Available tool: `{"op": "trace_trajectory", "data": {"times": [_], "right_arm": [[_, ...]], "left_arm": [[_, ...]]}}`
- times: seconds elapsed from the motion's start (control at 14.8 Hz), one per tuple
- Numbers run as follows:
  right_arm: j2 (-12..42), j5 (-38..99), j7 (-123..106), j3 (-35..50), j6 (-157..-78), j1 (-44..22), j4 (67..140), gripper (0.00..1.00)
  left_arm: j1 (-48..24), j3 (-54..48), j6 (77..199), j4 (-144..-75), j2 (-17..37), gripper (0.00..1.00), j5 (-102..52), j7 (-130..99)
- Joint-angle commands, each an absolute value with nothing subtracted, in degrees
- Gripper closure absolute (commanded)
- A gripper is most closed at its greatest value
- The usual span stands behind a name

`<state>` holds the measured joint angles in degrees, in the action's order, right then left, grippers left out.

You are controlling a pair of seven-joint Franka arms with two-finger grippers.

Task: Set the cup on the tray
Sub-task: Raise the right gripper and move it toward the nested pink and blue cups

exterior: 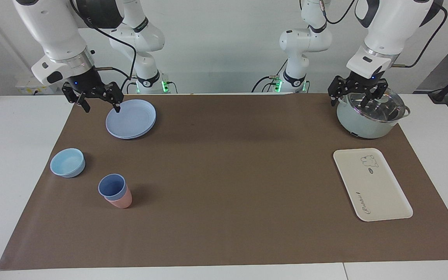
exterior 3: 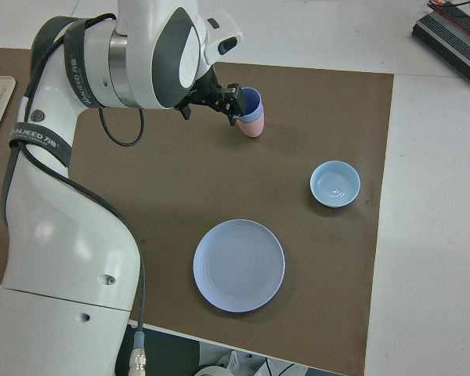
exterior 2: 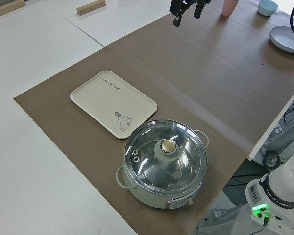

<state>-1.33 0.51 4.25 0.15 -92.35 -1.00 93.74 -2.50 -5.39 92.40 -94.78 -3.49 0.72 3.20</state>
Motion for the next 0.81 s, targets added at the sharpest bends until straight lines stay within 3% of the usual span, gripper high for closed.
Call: {"op": "trace_trajectory", "data": {"times": [0.0,0.74], "right_arm": [[-2.4,-0.1,4.7,0.6,-92.3,0.2,95.0,0.0],[-2.1,0.2,4.8,0.6,-95.1,0.4,94.7,0.05]], "left_arm": [[-1.8,-5.4,91.7,-95.4,-4.6,0.0,-0.3,3.6],[-1.8,-5.4,91.7,-95.4,-4.6,0.0,-0.2,3.6]]}}
